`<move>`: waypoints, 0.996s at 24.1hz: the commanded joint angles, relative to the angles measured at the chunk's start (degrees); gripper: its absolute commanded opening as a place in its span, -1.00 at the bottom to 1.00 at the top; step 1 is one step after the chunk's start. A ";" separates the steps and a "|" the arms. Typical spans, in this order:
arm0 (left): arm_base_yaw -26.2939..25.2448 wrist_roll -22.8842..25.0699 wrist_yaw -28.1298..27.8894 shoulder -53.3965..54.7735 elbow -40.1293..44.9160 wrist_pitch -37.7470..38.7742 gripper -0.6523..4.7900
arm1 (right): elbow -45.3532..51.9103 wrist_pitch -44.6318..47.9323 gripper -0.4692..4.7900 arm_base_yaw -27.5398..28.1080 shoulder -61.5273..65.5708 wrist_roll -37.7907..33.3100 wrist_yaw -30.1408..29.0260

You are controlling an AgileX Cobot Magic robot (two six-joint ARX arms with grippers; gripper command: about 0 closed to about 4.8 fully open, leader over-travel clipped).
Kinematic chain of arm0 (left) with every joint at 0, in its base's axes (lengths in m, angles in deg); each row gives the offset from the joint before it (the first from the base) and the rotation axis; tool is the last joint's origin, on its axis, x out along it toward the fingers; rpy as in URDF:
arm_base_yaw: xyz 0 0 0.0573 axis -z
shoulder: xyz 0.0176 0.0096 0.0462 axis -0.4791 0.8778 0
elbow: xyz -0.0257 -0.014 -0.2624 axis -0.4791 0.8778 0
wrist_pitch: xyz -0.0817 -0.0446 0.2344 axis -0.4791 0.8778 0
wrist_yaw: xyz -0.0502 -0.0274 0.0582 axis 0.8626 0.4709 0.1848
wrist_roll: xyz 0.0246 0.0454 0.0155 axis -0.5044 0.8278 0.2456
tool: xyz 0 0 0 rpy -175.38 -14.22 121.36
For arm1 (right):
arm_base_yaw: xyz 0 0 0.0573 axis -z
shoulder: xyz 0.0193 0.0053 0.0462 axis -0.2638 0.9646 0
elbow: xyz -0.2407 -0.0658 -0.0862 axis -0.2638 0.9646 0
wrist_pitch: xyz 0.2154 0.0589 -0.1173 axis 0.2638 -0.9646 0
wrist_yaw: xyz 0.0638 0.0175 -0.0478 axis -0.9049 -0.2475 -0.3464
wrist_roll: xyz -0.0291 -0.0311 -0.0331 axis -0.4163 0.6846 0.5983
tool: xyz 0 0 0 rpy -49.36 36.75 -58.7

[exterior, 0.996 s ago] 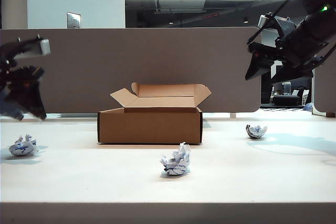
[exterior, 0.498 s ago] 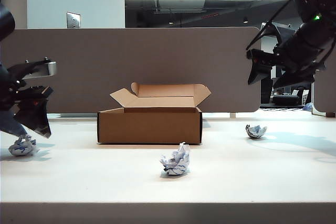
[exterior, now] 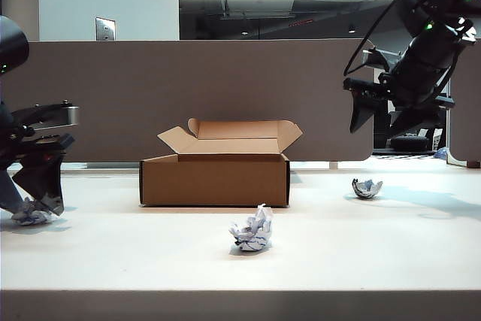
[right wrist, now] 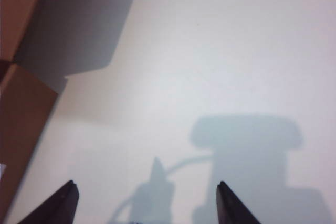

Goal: Pick up all the paper balls on the table and put them in the paper box.

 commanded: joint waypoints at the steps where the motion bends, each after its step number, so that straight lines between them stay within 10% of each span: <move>1: -0.11 -0.02 0.04 -0.11 -0.15 0.98 0.29 | -0.44 -2.64 0.57 -0.07 0.70 -0.22 0.15; 12: 0.70 -0.26 4.24 -0.11 -0.33 4.52 0.24 | -0.37 -5.31 0.57 -0.07 0.90 -0.17 -0.04; 24: 0.70 -0.24 4.13 -0.09 -0.33 5.77 -0.47 | -0.37 -9.49 0.57 -0.07 2.08 -2.58 -3.13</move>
